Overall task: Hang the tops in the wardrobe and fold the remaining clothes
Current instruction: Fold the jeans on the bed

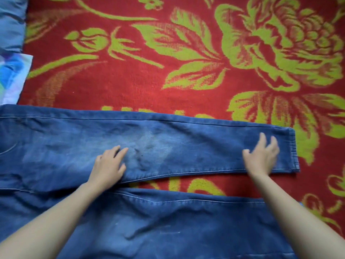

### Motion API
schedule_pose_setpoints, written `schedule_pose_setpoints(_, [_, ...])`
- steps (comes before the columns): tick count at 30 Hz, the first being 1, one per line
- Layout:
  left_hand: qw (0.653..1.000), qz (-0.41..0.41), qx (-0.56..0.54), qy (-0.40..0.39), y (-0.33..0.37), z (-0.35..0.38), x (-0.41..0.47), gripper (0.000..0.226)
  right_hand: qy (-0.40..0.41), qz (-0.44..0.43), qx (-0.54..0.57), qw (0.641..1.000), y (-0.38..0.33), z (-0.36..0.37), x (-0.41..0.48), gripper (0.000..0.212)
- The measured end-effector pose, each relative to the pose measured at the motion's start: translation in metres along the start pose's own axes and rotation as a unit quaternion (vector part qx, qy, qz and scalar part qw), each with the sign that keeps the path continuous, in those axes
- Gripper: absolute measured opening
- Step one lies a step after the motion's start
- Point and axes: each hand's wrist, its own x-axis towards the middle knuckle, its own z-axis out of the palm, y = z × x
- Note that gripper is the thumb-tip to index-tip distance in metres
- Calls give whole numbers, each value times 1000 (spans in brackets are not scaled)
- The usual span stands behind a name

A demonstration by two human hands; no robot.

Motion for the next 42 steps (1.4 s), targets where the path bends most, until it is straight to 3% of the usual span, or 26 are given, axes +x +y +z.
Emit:
schedule_pose_setpoints(4, [995, -65, 72, -35, -21, -18, 27, 62, -107, -196, -138, 965, -54, 16, 3, 64])
schedule_pose_setpoints(10, [992, -88, 41, -79, -42, -46, 59, 73, -159, -329, -274, 890, -87, 42, 13, 78])
schedule_pose_setpoints(13, [992, -117, -23, -45, -47, -52, 65, 80, -148, -345, -317, 871, -87, 51, 16, 83])
schedule_pose_setpoints(18, [986, -153, -68, -2, -52, -54, 82, 91, -141, -333, -323, 875, -85, 56, 19, 95])
schedule_pose_setpoints(20, [985, -168, -35, -23, -57, -55, 89, 87, -135, -334, -329, 873, -90, 58, 20, 98])
schedule_pose_setpoints(23, [980, -162, 109, -35, -59, -59, 95, 79, -139, -342, -354, 860, -98, 57, 23, 97])
schedule_pose_setpoints(25, [972, -143, 187, -14, -62, -58, 92, 75, -144, -336, -360, 858, -101, 56, 23, 98])
schedule_pose_setpoints(27, [972, -128, 195, 37, -67, -58, 81, 58, -134, -333, -358, 862, -101, 57, 20, 97])
schedule_pose_setpoints(29, [979, -99, 143, 106, -72, -57, 62, 37, -114, -334, -346, 869, -101, 58, 16, 90])
schedule_pose_setpoints(31, [980, -76, 97, 156, -76, -54, 37, 32, -97, -322, -325, 884, -98, 58, 16, 74])
schedule_pose_setpoints(34, [985, -21, 89, 148, -78, -45, -2, 37, -65, -316, -308, 895, -88, 55, 15, 42])
schedule_pose_setpoints(36, [986, -2, 95, 139, -79, -35, -28, 40, -17, -361, -276, 890, -73, 52, 2, 16])
schedule_pose_setpoints(39, [988, -16, 77, 135, -78, -17, -65, 40, 52, -456, -187, 868, -40, 43, -29, 17])
schedule_pose_setpoints(42, [986, -41, 49, 153, -74, -6, -90, 24, 35, -468, -168, 867, -5, 37, -56, 23])
